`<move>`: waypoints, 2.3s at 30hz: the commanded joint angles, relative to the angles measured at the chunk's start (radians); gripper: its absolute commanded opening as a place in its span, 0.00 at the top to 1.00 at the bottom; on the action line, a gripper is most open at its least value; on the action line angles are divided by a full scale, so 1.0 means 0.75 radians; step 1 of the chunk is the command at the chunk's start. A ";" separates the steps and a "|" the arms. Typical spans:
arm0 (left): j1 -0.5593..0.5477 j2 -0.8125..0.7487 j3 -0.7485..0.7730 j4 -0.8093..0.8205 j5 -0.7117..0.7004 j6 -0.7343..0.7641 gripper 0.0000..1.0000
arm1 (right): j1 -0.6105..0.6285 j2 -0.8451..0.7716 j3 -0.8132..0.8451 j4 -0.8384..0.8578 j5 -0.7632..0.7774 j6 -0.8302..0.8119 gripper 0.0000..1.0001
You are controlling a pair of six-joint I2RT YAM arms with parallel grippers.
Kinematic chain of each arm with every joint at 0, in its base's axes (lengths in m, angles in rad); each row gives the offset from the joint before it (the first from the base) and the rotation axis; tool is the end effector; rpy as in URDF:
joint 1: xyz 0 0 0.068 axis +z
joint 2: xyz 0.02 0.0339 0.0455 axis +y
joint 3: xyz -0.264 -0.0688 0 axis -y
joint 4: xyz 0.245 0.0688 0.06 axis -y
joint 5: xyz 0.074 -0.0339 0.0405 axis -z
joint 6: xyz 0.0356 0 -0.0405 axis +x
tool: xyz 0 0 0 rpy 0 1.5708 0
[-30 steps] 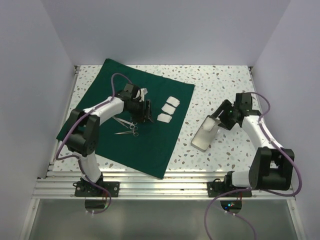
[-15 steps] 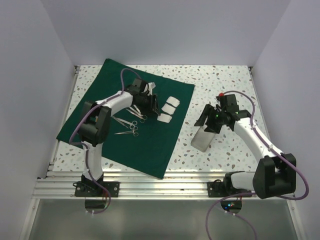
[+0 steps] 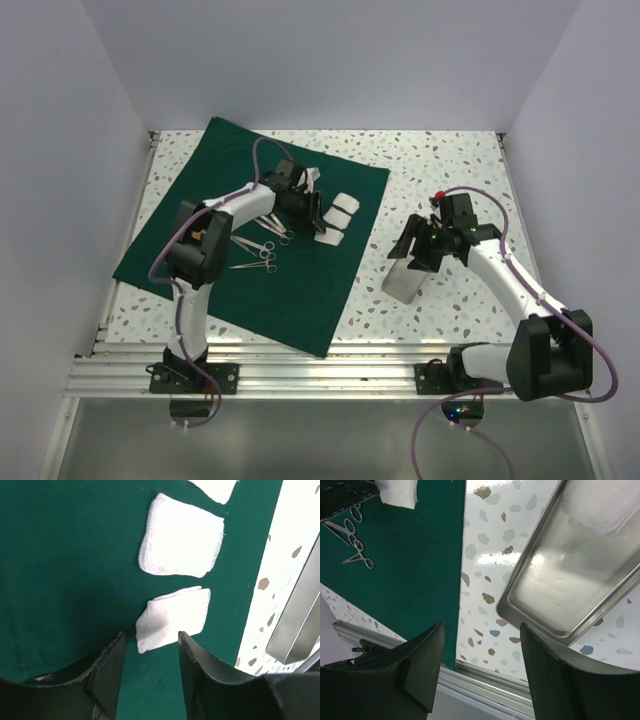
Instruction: Prepare the surgical pack
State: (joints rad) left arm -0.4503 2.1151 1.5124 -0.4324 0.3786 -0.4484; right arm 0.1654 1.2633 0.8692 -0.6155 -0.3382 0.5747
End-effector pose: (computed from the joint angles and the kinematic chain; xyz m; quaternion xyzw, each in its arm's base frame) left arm 0.3969 -0.2065 0.1578 0.0507 0.9471 -0.2764 0.1553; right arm 0.2413 0.0523 0.2354 0.1469 0.9369 0.2495 0.1960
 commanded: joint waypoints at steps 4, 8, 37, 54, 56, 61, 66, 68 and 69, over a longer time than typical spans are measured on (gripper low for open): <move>-0.050 0.041 0.041 0.047 -0.032 0.027 0.53 | -0.002 0.021 -0.001 0.021 -0.054 -0.032 0.34; -0.054 0.066 0.047 0.039 -0.053 0.027 0.57 | -0.004 0.026 0.005 0.019 -0.054 -0.040 0.34; -0.044 0.100 0.448 -0.060 0.129 0.068 1.00 | -0.002 0.079 0.060 -0.042 -0.064 -0.108 0.34; 0.015 0.319 0.581 -0.131 0.174 0.048 1.00 | -0.006 0.068 0.044 -0.057 -0.050 -0.114 0.34; 0.015 0.317 0.581 -0.117 0.154 0.052 1.00 | -0.006 0.073 0.044 -0.055 -0.052 -0.112 0.34; 0.022 0.321 0.599 -0.111 0.137 0.054 1.00 | -0.004 0.077 0.048 -0.057 -0.048 -0.114 0.34; 0.022 0.360 0.612 -0.125 0.162 0.056 0.98 | -0.006 0.083 0.048 -0.055 -0.052 -0.114 0.34; 0.022 0.373 0.616 -0.137 0.168 0.064 0.86 | -0.004 0.087 0.050 -0.053 -0.054 -0.114 0.34; 0.022 0.373 0.616 -0.145 0.162 0.070 0.83 | -0.004 0.089 0.048 -0.053 -0.056 -0.112 0.34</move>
State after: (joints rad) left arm -0.4389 2.3699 1.9350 -0.5278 0.4885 -0.4061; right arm 0.1635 1.3228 0.8856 -0.6441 -0.3595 0.5030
